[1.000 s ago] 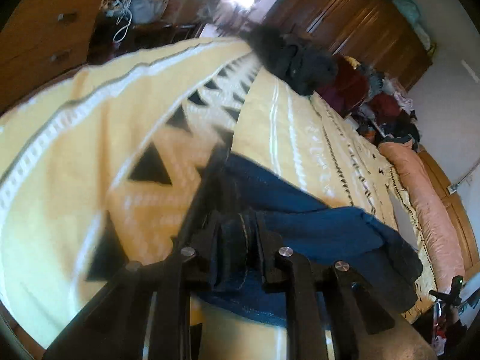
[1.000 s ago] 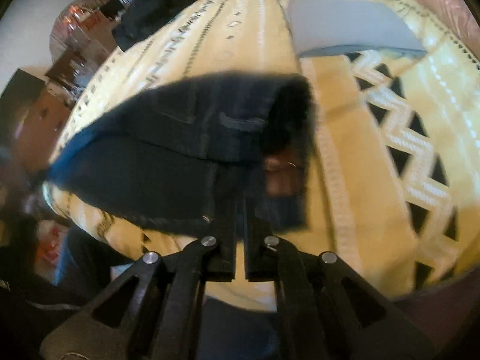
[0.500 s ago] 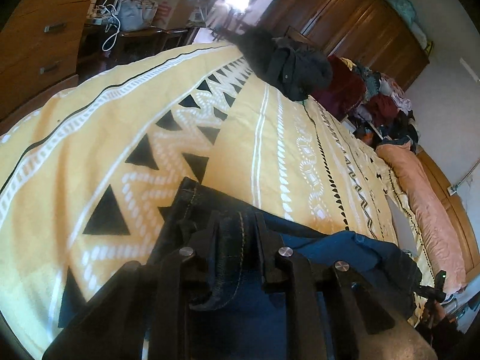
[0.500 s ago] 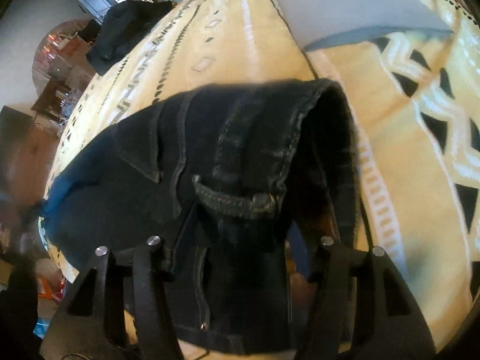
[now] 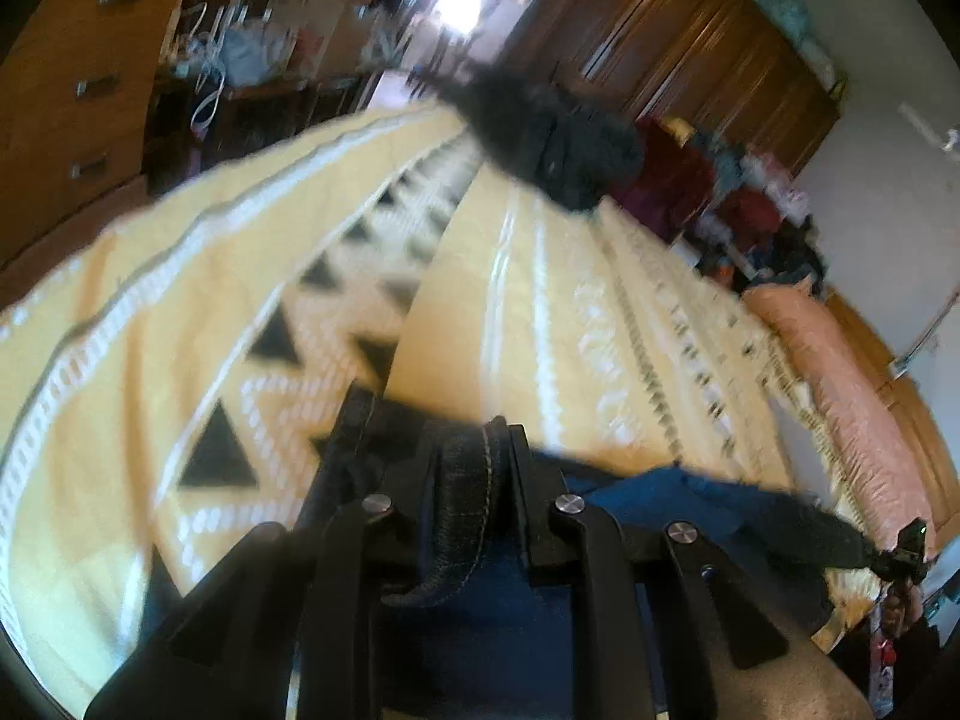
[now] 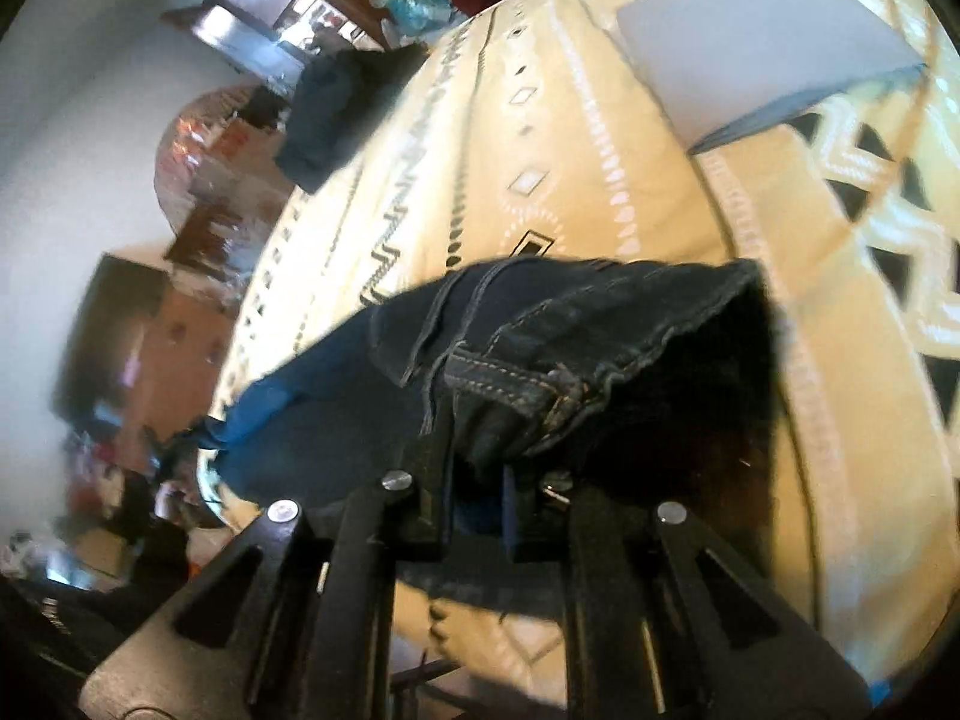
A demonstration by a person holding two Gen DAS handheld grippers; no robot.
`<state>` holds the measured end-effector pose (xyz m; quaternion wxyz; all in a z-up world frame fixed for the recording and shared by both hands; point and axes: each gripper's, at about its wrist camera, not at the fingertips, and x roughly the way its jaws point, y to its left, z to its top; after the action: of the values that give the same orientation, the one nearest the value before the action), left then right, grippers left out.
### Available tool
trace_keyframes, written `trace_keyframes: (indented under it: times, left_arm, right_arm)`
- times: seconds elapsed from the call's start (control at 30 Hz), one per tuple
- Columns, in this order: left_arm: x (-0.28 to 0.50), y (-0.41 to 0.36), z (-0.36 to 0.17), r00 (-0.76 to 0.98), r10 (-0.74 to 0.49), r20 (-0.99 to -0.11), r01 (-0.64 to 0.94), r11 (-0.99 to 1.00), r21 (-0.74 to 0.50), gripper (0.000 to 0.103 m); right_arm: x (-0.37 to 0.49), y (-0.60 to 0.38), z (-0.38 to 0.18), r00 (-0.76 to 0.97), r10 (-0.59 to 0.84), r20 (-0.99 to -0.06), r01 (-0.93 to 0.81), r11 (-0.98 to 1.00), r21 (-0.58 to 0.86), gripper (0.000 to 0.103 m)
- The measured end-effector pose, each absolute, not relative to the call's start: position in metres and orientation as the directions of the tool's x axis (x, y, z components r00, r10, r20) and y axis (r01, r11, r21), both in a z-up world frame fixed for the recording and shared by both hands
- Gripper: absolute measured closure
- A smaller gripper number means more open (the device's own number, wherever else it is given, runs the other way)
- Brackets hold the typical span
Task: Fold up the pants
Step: 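Lift the jeans waistband with both tools and fold it over the legs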
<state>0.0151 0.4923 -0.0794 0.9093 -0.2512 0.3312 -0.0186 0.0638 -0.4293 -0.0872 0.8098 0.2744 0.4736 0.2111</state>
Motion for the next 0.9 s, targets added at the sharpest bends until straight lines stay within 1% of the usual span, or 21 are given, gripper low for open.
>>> trace_keyframes:
  times: [0.07, 0.1, 0.13, 0.17, 0.2, 0.23, 0.3, 0.33, 0.37, 0.4, 0.43, 0.47, 0.5, 0.53, 0.57, 0.6, 0.67, 0.77, 0.8, 0.87, 0.9]
  left_arm:
    - [0.010, 0.499, -0.062, 0.826, -0.203, -0.526, -0.112, 0.856, -0.505, 0.084]
    - [0.007, 0.502, -0.050, 0.850, -0.215, -0.481, -0.085, 0.845, -0.528, 0.084]
    - [0.004, 0.504, -0.044, 0.863, -0.220, -0.454, -0.068, 0.842, -0.536, 0.084]
    - [0.001, 0.506, -0.039, 0.872, -0.222, -0.436, -0.054, 0.842, -0.537, 0.084]
    - [-0.004, 0.508, -0.042, 0.868, -0.225, -0.443, -0.050, 0.847, -0.529, 0.084]
    - [-0.005, 0.509, -0.048, 0.855, -0.221, -0.470, -0.067, 0.850, -0.522, 0.084]
    - [-0.008, 0.520, -0.091, 0.780, -0.218, -0.586, -0.161, 0.836, -0.525, 0.084]
    - [-0.009, 0.521, -0.104, 0.750, -0.213, -0.626, -0.194, 0.834, -0.516, 0.084]
    - [-0.012, 0.524, -0.130, 0.694, -0.197, -0.692, -0.252, 0.834, -0.490, 0.084]
    - [-0.016, 0.526, -0.141, 0.684, -0.201, -0.702, -0.266, 0.827, -0.495, 0.084]
    - [-0.021, 0.528, -0.146, 0.700, -0.208, -0.683, -0.266, 0.812, -0.520, 0.082]
    - [-0.026, 0.531, -0.146, 0.726, -0.204, -0.656, -0.269, 0.794, -0.545, 0.082]
    - [-0.029, 0.533, -0.143, 0.744, -0.195, -0.639, -0.275, 0.782, -0.559, 0.082]
    - [-0.030, 0.534, -0.139, 0.755, -0.182, -0.630, -0.274, 0.785, -0.556, 0.081]
    - [-0.030, 0.534, -0.137, 0.760, -0.182, -0.624, -0.269, 0.785, -0.558, 0.081]
    - [-0.029, 0.536, -0.135, 0.763, -0.186, -0.620, -0.268, 0.781, -0.564, 0.081]
    - [-0.028, 0.541, -0.125, 0.786, -0.178, -0.592, -0.258, 0.775, -0.576, 0.082]
    - [-0.021, 0.548, -0.094, 0.848, -0.158, -0.506, -0.227, 0.754, -0.616, 0.082]
    - [-0.016, 0.549, -0.087, 0.858, -0.159, -0.488, -0.216, 0.751, -0.624, 0.082]
    - [-0.007, 0.546, -0.083, 0.850, -0.152, -0.505, -0.225, 0.762, -0.607, 0.083]
    - [-0.003, 0.541, -0.086, 0.835, -0.156, -0.527, -0.229, 0.773, -0.592, 0.083]
  right_arm:
    - [0.054, -0.449, -0.083, 0.462, 0.609, -0.645, -0.070, 0.749, 0.658, 0.091]
    - [0.049, -0.456, -0.084, 0.451, 0.609, -0.652, -0.065, 0.751, 0.657, 0.091]
    - [0.045, -0.457, -0.086, 0.438, 0.605, -0.665, -0.056, 0.757, 0.651, 0.091]
    - [0.039, -0.459, -0.096, 0.405, 0.595, -0.694, -0.036, 0.769, 0.639, 0.091]
    - [0.037, -0.456, -0.105, 0.379, 0.580, -0.721, -0.013, 0.783, 0.622, 0.090]
    - [0.037, -0.451, -0.118, 0.344, 0.551, -0.760, 0.014, 0.806, 0.591, 0.090]
    - [0.035, -0.440, -0.154, 0.243, 0.479, -0.843, 0.058, 0.861, 0.506, 0.090]
    - [0.034, -0.437, -0.166, 0.219, 0.454, -0.864, 0.077, 0.874, 0.479, 0.090]
    - [0.034, -0.435, -0.179, 0.209, 0.429, -0.879, 0.097, 0.885, 0.456, 0.090]
    - [0.036, -0.434, -0.182, 0.216, 0.428, -0.878, 0.107, 0.883, 0.457, 0.090]
    - [0.037, -0.434, -0.184, 0.224, 0.427, -0.876, 0.113, 0.882, 0.458, 0.090]
    - [0.039, -0.432, -0.183, 0.228, 0.417, -0.880, 0.114, 0.886, 0.449, 0.090]
    - [0.039, -0.430, -0.182, 0.226, 0.411, -0.883, 0.109, 0.890, 0.442, 0.087]
    - [0.039, -0.427, -0.178, 0.224, 0.396, -0.890, 0.094, 0.900, 0.425, 0.086]
    - [0.040, -0.425, -0.173, 0.228, 0.387, -0.893, 0.079, 0.907, 0.414, 0.086]
    - [0.040, -0.422, -0.166, 0.241, 0.377, -0.894, 0.067, 0.913, 0.403, 0.088]
    - [0.047, -0.420, -0.131, 0.352, 0.418, -0.837, 0.016, 0.892, 0.452, 0.090]
    - [0.065, -0.415, -0.090, 0.443, 0.448, -0.776, -0.044, 0.876, 0.480, 0.090]
    - [0.070, -0.414, -0.087, 0.448, 0.448, -0.773, -0.052, 0.877, 0.479, 0.090]
    - [0.073, -0.418, -0.100, 0.427, 0.436, -0.792, -0.044, 0.885, 0.463, 0.090]
    - [0.070, -0.421, -0.116, 0.391, 0.414, -0.822, -0.028, 0.898, 0.439, 0.090]
